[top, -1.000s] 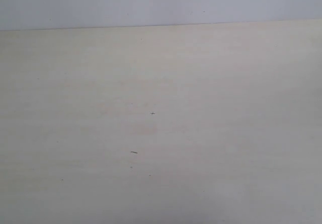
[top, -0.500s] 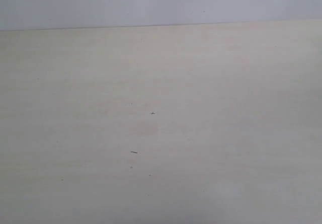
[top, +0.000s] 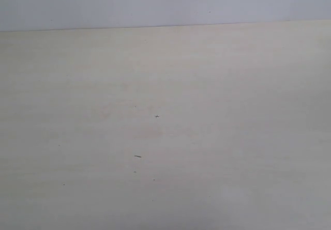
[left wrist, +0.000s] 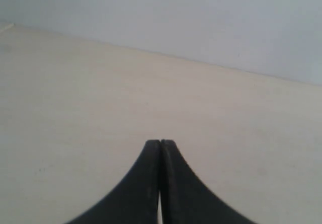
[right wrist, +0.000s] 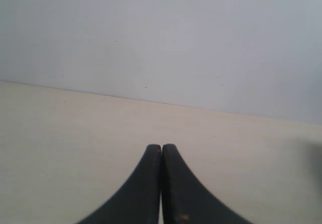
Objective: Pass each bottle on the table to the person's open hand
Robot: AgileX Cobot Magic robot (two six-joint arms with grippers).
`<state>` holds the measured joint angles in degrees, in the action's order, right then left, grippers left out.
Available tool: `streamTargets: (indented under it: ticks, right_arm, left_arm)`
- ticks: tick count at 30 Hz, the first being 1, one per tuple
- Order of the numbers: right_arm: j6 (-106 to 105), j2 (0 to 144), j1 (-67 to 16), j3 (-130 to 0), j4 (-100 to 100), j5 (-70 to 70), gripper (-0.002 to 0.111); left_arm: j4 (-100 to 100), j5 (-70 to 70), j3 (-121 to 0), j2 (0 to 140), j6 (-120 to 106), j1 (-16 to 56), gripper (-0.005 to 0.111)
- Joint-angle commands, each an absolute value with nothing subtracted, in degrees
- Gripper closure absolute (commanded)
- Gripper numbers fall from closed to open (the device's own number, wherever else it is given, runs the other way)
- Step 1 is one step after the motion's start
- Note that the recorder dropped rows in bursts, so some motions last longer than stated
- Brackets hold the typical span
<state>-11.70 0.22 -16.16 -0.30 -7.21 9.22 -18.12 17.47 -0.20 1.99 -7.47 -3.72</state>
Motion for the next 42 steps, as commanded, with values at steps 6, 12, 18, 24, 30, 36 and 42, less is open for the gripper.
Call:
streamTargets:
  ticks: [6,12,18,24,30,36,42]
  right_arm:
    - [-11.79,0.0,-15.84,0.0,-7.15,8.48,0.108]
    - [-11.79,0.0,-15.84,0.0,-7.15,8.48,0.108]
    - [-11.79,0.0,-15.84,0.0,-7.15,8.48,0.108]
    - [-11.79,0.0,-15.84,0.0,-7.15,8.48,0.108]
    - [-11.79,0.0,-15.84,0.0,-7.15,8.48,0.108]
    - [-11.79,0.0,-15.84,0.0,-7.15,8.48,0.108]
    - [-11.79,0.0,-15.84,0.0,-7.15,8.48,0.108]
  left_arm:
    - [-18.58,21.72,0.0,1.74,-7.69,-3.87,0.107]
    - [-2.45,20.72,0.0,1.74,9.97,-3.87,0.107]
    - [2.57,20.44,0.0,1.74,15.52,-3.87,0.107]
    - [2.57,20.44,0.0,1.74,15.52,-3.87,0.107]
    - [2.57,20.44,0.0,1.74,15.52,-3.87,0.107]
    - [2.57,20.68,0.0,0.0,15.52,-2.62,0.107]
    - [2.57,20.83,0.0,0.0,15.42,2.7,0.107]
